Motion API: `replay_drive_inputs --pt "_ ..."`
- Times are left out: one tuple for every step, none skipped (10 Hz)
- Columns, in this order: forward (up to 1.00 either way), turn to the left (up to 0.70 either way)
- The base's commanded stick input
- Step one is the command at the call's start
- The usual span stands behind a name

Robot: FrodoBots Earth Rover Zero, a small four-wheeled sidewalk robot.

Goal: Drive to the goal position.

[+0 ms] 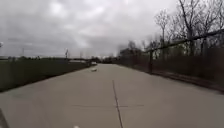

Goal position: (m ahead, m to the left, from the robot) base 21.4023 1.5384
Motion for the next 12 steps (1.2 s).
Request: replay_drive_inputs --pt "0.26 0.0" --pt "0.76 0.0" --pt "1.0 0.0" --pt "1.0 0.0" --pt "1.0 0.0" --pt "1.0 0.0" --pt "1.0 0.0" --pt "1.0 0.0" --pt "1.0 0.06" --pt "1.0 0.33" --pt "1.0 0.4" --pt "1.0 0.4"
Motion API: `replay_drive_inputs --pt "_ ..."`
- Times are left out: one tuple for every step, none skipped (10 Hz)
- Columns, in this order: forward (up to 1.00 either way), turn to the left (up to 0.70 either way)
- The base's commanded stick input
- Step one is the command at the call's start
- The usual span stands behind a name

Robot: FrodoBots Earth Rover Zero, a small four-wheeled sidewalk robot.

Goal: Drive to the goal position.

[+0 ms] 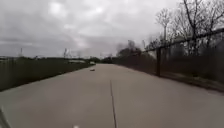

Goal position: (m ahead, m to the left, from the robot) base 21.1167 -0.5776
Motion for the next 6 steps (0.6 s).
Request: replay_drive_inputs --pt "1.0 0.4" --pt "1.0 0.4" --pt "1.0 0.4" --pt "1.0 0.4" --pt "1.0 0.4" --pt "1.0 0.4"
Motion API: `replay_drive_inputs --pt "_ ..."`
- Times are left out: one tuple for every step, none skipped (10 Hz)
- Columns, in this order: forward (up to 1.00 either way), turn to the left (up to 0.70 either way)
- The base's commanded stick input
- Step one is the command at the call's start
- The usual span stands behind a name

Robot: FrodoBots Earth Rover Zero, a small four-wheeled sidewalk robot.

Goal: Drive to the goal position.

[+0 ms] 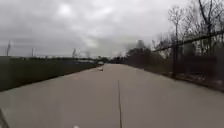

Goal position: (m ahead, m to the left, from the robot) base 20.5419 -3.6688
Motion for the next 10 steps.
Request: replay_drive_inputs --pt "1.0 0.4" --pt "1.0 0.4" --pt "1.0 0.18" --pt "1.0 0.0" --pt "1.0 0.0" --pt "1.0 0.0" --pt "1.0 0.0" --pt "1.0 0.0" --pt "1.0 0.0" --pt "1.0 0.0"
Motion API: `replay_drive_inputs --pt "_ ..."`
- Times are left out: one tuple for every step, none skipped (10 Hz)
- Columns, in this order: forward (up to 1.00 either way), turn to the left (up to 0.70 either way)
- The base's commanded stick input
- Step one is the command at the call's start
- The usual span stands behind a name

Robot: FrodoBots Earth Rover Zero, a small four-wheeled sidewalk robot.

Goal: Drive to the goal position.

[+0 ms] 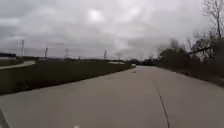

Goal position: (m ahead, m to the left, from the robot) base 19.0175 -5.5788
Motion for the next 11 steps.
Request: replay_drive_inputs --pt "1.0 -0.11" --pt "1.0 -0.36" --pt "1.0 -0.4" --pt "1.0 -0.4" --pt "1.0 -0.4" --pt "1.0 -0.4" --pt "1.0 -0.4" --pt "1.0 -0.18" --pt "1.0 0.0" --pt "1.0 0.0" --pt "1.0 0.0"
